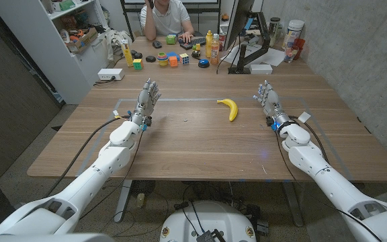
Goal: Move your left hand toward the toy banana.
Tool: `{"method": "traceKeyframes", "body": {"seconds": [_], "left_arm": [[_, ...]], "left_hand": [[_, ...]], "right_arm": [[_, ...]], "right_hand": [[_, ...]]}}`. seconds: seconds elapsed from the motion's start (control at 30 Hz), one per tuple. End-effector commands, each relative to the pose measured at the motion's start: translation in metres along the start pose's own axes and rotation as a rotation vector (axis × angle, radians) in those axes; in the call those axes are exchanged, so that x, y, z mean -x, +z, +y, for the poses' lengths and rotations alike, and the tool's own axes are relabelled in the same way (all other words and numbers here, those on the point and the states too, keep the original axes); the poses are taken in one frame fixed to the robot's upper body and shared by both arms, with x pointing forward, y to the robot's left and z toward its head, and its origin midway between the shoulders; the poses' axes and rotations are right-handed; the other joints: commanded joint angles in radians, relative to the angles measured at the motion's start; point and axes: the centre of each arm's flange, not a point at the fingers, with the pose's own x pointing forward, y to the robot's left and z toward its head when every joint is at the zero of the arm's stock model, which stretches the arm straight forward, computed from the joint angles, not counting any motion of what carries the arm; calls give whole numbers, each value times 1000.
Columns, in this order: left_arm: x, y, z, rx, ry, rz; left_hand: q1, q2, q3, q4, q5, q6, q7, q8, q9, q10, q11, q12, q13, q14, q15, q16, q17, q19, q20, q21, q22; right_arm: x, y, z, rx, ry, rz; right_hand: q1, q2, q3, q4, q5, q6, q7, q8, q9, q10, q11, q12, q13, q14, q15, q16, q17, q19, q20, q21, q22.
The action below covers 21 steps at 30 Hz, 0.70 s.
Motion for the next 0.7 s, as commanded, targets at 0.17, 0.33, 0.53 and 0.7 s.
{"method": "traceKeyframes", "body": {"seconds": [0.17,0.33,0.53,0.7], "left_arm": [[1,33,-29,-100,23,-157],[-3,46,-42,-228,38,-210],[-9,66,-72,-341,42,-310],[-14,82,-98,-501,61,-357]], "left_hand": [[6,125,4,-8,7,-22,-44,17,2,-12,-8,16,2,-29,24,22,-1,47,21,20,2],[10,112,0,-14,5,6,-71,19,2,13,-2,17,2,3,36,27,-2,69,53,26,2],[16,102,-3,-20,4,28,-90,22,1,39,-10,21,2,26,28,31,-3,88,56,31,1],[30,89,-5,-31,4,60,-117,24,0,67,-21,20,2,51,6,31,-6,120,46,38,-1]], "right_arm": [[5,-1,-1,-9,-1,-2],[6,1,0,1,9,-10],[7,2,-2,15,7,-11],[7,1,-2,6,10,-11]], "right_hand": [[-1,109,6,-1,7,-10,1,8,2,-6,-4,5,4,-29,-8,5,5,-43,-97,-5,4],[-1,109,5,-1,7,-9,0,8,2,-5,-3,5,3,-28,-7,5,5,-44,-97,-7,4],[-1,109,5,-1,8,-9,0,8,2,-4,-3,5,3,-28,-8,5,5,-44,-97,-9,4],[-1,110,5,-1,8,-8,0,8,2,-3,-3,5,3,-27,-9,5,5,-43,-98,-11,4]]}}
